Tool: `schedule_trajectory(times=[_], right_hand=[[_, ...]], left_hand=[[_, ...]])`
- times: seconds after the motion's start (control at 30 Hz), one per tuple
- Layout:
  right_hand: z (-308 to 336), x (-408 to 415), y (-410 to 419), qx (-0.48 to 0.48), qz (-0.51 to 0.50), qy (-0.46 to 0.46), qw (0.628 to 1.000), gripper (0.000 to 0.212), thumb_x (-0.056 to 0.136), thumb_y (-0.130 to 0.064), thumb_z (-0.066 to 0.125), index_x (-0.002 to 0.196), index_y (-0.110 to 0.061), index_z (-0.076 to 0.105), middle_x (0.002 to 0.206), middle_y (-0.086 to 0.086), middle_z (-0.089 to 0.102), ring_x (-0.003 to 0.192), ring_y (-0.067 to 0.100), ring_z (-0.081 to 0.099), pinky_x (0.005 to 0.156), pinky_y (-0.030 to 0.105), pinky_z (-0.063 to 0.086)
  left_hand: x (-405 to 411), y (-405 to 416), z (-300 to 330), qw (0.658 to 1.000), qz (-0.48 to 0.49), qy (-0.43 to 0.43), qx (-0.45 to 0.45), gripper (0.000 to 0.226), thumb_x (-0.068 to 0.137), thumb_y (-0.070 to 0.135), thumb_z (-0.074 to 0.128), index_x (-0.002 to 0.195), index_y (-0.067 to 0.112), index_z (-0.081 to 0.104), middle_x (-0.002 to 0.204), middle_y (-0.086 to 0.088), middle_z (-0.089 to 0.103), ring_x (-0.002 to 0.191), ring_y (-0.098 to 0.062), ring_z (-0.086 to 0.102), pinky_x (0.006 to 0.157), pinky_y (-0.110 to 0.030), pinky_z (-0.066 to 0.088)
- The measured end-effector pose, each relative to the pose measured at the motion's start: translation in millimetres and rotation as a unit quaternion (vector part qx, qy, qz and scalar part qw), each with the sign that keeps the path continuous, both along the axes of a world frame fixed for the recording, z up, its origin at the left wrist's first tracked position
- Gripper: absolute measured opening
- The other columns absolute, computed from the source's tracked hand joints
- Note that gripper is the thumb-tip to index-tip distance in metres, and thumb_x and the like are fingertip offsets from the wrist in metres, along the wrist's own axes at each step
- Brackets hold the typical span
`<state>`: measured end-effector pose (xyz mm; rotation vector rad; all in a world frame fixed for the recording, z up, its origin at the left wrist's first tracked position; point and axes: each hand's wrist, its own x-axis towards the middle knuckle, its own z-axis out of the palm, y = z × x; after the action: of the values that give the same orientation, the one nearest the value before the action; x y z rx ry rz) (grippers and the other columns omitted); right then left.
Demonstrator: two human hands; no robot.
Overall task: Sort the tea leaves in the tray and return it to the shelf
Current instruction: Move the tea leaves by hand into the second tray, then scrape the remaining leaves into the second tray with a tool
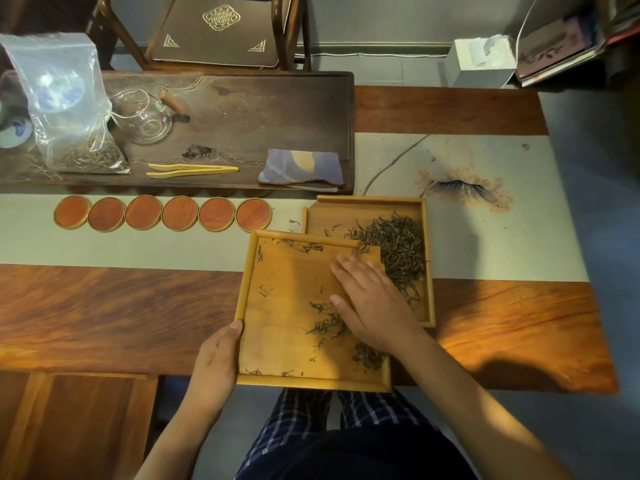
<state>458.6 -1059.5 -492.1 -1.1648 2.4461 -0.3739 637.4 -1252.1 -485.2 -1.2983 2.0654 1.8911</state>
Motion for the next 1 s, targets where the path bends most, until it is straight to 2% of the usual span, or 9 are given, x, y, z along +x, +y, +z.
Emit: schedule_trajectory(times=[0.17, 0.3, 0.4, 0.47, 0.57, 0.63, 0.77, 0.87, 1.0], right_hand=[[-8.4, -16.2, 17.0, 0.012, -0.066, -0.01, 0.998, 0.06, 0.099, -0.048, 0.018, 0.15, -0.017, 0.021, 0.158, 0.002, 0.018, 0.145, 0.015, 0.014, 0.117, 0.032, 0.003], [-8.8, -26.8, 28.5, -0.021, -0.12, -0.036, 0.992, 0.051, 0.101, -0.039, 0.032, 0.144, -0.012, 0.038, 0.151, 0.006, 0.035, 0.139, 0.02, 0.03, 0.114, 0.036, 0.023], [-6.5, -29.8, 32.2, -0.11, -0.171, 0.006, 0.979, 0.03, 0.096, -0.022, 0.05, 0.119, -0.007, 0.061, 0.119, 0.008, 0.059, 0.112, 0.022, 0.054, 0.092, 0.029, 0.042], [-1.7, -32.5, 31.9, -0.156, -0.222, 0.02, 0.962, 0.014, 0.091, -0.013, 0.058, 0.102, -0.01, 0.065, 0.098, 0.003, 0.06, 0.088, 0.016, 0.058, 0.074, 0.025, 0.046], [4.5, -38.6, 29.6, -0.154, -0.276, -0.008, 0.949, 0.002, 0.087, -0.019, 0.064, 0.088, -0.018, 0.063, 0.078, -0.005, 0.058, 0.065, 0.009, 0.054, 0.058, 0.032, 0.051], [9.6, -43.9, 25.2, -0.155, -0.275, -0.015, 0.949, 0.01, 0.088, -0.027, 0.064, 0.081, -0.021, 0.06, 0.068, -0.009, 0.056, 0.061, 0.007, 0.054, 0.054, 0.032, 0.05], [26.1, -64.7, -2.9, -0.171, -0.206, -0.045, 0.963, 0.014, 0.089, -0.039, 0.058, 0.094, -0.027, 0.058, 0.081, -0.014, 0.058, 0.073, 0.001, 0.055, 0.061, 0.022, 0.047], [30.2, -97.0, -47.4, -0.167, -0.149, -0.018, 0.974, 0.028, 0.086, -0.042, 0.061, 0.109, -0.025, 0.057, 0.098, -0.009, 0.055, 0.087, 0.006, 0.054, 0.07, 0.022, 0.046], [26.7, -148.7, -116.5, -0.157, -0.056, 0.025, 0.986, 0.038, 0.082, -0.043, 0.066, 0.111, -0.021, 0.057, 0.113, 0.003, 0.054, 0.101, 0.016, 0.051, 0.076, 0.027, 0.042]], left_hand=[[2.7, 1.1, -0.4, 1.0, -0.001, -0.006, 0.004, 0.044, 0.103, 0.028, 0.037, 0.094, -0.003, 0.066, 0.095, -0.025, 0.067, 0.082, -0.025, 0.064, 0.073, -0.03, 0.048], [8.2, -1.4, -1.9, 1.0, -0.006, -0.012, 0.0, 0.046, 0.103, 0.03, 0.036, 0.092, -0.004, 0.065, 0.089, -0.025, 0.066, 0.077, -0.022, 0.062, 0.071, -0.031, 0.047], [11.0, -3.7, -2.3, 1.0, 0.003, -0.016, -0.001, 0.046, 0.102, 0.032, 0.037, 0.088, -0.003, 0.064, 0.079, -0.016, 0.067, 0.074, -0.023, 0.061, 0.069, -0.033, 0.046], [10.6, -5.8, -0.9, 1.0, 0.007, -0.017, 0.0, 0.045, 0.102, 0.032, 0.037, 0.085, 0.002, 0.065, 0.074, -0.005, 0.067, 0.071, -0.018, 0.061, 0.069, -0.032, 0.046], [8.9, -6.7, 0.4, 1.0, 0.009, -0.005, 0.002, 0.043, 0.102, 0.031, 0.036, 0.082, 0.006, 0.065, 0.068, 0.002, 0.067, 0.064, -0.008, 0.06, 0.063, -0.021, 0.048], [7.2, -7.2, 1.7, 1.0, 0.009, 0.002, 0.001, 0.044, 0.103, 0.03, 0.036, 0.081, 0.004, 0.064, 0.066, 0.003, 0.065, 0.06, -0.005, 0.059, 0.059, -0.015, 0.047], [0.0, -9.0, 6.8, 1.0, 0.014, 0.014, 0.0, 0.044, 0.104, 0.026, 0.035, 0.073, 0.014, 0.064, 0.061, 0.008, 0.066, 0.056, 0.001, 0.058, 0.053, -0.009, 0.045], [-2.6, -12.4, 6.5, 1.0, 0.016, 0.022, -0.002, 0.044, 0.103, 0.027, 0.036, 0.07, 0.016, 0.063, 0.059, 0.008, 0.062, 0.053, 0.0, 0.055, 0.051, -0.011, 0.043], [-4.7, -19.9, 3.9, 0.999, 0.026, 0.032, 0.003, 0.044, 0.103, 0.029, 0.037, 0.075, 0.009, 0.066, 0.063, 0.003, 0.064, 0.057, -0.004, 0.057, 0.053, -0.012, 0.045]])
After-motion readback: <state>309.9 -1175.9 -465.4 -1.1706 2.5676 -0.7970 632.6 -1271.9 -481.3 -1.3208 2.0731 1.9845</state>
